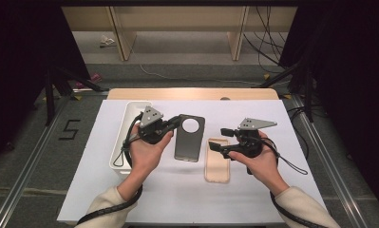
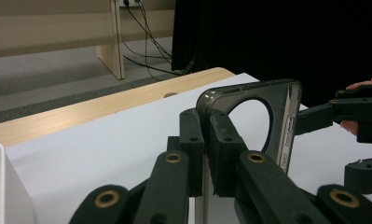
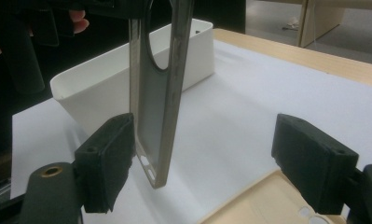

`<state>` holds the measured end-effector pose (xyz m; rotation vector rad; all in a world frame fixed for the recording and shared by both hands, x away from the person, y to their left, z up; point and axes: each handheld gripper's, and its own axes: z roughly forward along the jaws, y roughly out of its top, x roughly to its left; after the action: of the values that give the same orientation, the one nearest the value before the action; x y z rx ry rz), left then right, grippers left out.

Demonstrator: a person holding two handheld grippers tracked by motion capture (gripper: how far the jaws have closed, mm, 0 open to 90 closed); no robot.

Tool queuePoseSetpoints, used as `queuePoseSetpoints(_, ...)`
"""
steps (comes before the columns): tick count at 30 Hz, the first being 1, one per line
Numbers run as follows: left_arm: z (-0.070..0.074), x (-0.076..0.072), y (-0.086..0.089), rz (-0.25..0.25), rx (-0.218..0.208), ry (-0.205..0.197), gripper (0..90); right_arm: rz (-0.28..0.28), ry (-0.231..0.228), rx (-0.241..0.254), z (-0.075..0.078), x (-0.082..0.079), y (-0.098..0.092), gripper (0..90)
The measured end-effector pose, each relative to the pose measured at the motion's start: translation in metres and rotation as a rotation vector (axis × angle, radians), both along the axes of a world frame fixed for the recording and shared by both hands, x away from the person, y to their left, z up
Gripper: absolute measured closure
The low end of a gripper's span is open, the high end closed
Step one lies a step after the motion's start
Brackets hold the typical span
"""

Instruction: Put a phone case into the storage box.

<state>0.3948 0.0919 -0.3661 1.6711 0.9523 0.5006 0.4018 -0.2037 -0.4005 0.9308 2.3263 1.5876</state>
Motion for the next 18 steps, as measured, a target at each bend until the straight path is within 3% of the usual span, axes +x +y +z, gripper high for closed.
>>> queuePoseSetpoints(18,0.013,0.001,0.015,0.032,-0.010,-0.037,84.4,-0.006,0.000,-0.017,-0.003,-0.005,-0.008,22.0)
